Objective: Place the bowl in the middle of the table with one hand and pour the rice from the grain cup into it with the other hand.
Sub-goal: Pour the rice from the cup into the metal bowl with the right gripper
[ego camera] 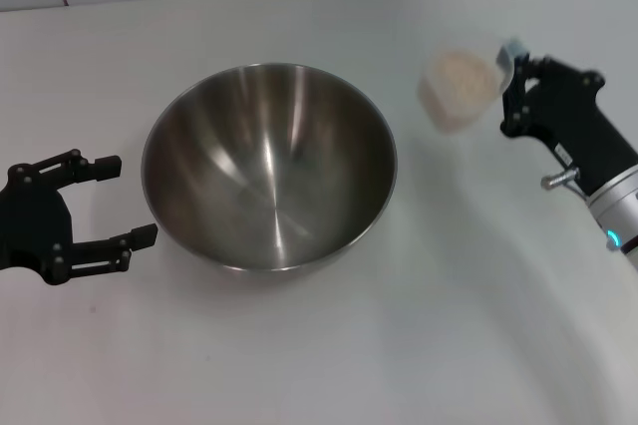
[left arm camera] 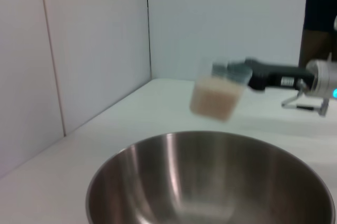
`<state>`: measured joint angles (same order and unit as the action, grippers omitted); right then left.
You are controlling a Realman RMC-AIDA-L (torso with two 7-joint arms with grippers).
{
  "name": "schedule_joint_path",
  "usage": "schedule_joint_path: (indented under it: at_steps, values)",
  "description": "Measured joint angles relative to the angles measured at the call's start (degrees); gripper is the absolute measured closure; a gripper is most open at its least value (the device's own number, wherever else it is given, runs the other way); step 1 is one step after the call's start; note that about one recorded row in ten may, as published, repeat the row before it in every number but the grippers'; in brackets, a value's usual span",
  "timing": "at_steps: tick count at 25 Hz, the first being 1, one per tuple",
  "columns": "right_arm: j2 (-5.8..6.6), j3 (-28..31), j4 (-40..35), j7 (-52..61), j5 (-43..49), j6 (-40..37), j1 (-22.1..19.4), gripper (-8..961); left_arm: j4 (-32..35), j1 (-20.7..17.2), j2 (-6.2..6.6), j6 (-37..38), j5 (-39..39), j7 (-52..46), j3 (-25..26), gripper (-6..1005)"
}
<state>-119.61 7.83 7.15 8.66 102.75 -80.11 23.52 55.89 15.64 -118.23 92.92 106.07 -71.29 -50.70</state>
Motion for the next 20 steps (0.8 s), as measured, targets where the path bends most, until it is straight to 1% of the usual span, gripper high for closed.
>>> schedule_joint_path:
  at_steps: [3,5,7,9,14,16,20]
  values:
    - [0.08,1.2,2.6,-7.0,0.0,-5.4,1.4,953,0.5,0.4,-0.02,0.0,1.3,-0.5,0.0,133]
    - [0.15,1.3,5.0,-13.8,0.1,-7.4,2.9,953,1.1,0.7,-0.16,-0.1,2.7,-1.4,0.0,133]
    - [0.16,1.3,8.7,-25.3,0.1,-7.7,4.2,953,1.3,0.8,-0.22,0.0,3.2,-1.8,0.0,133]
    - [0.10,1.0,12.7,-39.8,0.3,-7.0,5.0,953,1.4,0.9,-0.24,0.0,3.3,-2.0,0.0,133]
    - [-0.12,0.4,19.1,-76.0,4.0,-5.6,4.6,953,2.2,1.0,-0.30,0.3,3.3,-2.1,0.0,133]
    - [-0.18,0.4,20.0,-86.2,6.5,-5.5,3.9,952,2.4,1.1,-0.33,0.4,3.3,-2.1,-0.2,133]
    - [-0.21,0.5,20.0,-98.2,12.2,-5.7,3.1,953,2.5,1.5,-0.34,0.2,3.3,-2.2,-0.8,133]
